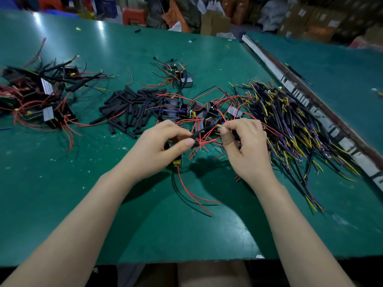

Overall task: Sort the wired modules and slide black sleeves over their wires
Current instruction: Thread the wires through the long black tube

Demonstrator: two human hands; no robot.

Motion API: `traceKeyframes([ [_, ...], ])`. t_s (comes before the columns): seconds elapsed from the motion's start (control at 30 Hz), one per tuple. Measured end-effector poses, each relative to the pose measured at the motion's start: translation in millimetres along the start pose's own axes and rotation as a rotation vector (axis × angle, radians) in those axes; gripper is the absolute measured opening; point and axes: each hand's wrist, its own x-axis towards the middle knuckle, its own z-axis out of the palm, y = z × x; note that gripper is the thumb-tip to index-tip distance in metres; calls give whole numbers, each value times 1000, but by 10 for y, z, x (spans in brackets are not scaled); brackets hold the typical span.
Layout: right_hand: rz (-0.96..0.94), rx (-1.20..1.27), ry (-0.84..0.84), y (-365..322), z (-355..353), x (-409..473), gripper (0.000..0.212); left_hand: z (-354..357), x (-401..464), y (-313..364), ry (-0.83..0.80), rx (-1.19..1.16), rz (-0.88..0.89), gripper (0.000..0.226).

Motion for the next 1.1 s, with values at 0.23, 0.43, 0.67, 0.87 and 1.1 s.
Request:
traceKeyframes([
  [0.23, -52, 13, 47, -53, 16, -20, 16, 9, 2, 24, 53, 22, 11, 22],
  [0.43, -143, 32, 40, -46, 12, -14, 20, -12, 8, -14, 37, 133, 50, 26],
  [0.67, -234, -46, 9, -22, 29, -14, 16, -29, 26, -35, 89, 260, 121, 23],
  [0.87, -226, -63, -38, -25, 51, -37, 12, -14, 25, -43, 96, 287, 176, 25],
  [1.1, -233, -62, -94, -36, 66, -43, 12, 32, 5, 9, 50, 161, 188, 23],
])
